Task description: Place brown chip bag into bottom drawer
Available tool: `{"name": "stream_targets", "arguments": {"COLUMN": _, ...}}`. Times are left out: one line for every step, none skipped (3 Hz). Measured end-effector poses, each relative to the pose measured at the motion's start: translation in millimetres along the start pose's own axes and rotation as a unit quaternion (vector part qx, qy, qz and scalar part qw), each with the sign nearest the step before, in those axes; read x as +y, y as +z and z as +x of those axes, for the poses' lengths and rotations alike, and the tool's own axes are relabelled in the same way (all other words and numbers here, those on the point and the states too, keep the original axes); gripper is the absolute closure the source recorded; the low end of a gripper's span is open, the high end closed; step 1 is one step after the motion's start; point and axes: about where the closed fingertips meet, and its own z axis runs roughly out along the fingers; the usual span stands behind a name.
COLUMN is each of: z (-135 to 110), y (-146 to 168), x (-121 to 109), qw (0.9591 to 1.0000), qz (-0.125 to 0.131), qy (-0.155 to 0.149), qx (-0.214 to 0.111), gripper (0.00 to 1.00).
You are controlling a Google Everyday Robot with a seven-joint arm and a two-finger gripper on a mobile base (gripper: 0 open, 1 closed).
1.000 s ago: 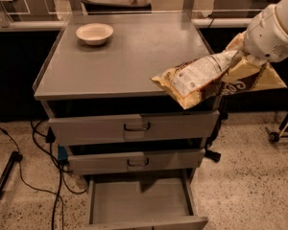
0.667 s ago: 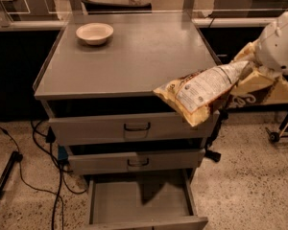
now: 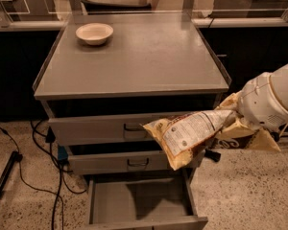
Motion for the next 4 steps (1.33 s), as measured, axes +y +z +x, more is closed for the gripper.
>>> {"name": "stream_targets", "arguments": {"z": 0, "y": 0, "x": 0, "qw": 1.0, "qz": 0.0, "qy": 0.0, "qx": 0.0, "gripper": 1.0}}
{"name": "stream_targets", "arguments": {"z": 12, "y": 18, "x": 4, "qw": 1.0, "qz": 0.002, "qy": 0.002, "qx": 0.004, "gripper": 1.0}}
{"name": "stream_targets", "arguments": {"z": 29, "y": 55, "x": 9, "qw": 1.0, "qz": 0.003, "qy": 0.008, "qx": -0.005, "gripper": 1.0}}
{"name": "stream_targets", "arguments": {"z": 44, "y": 93, "x": 10, "qw": 0.9995, "qz": 0.015, "qy": 0.011, "qx": -0.024, "gripper": 1.0}}
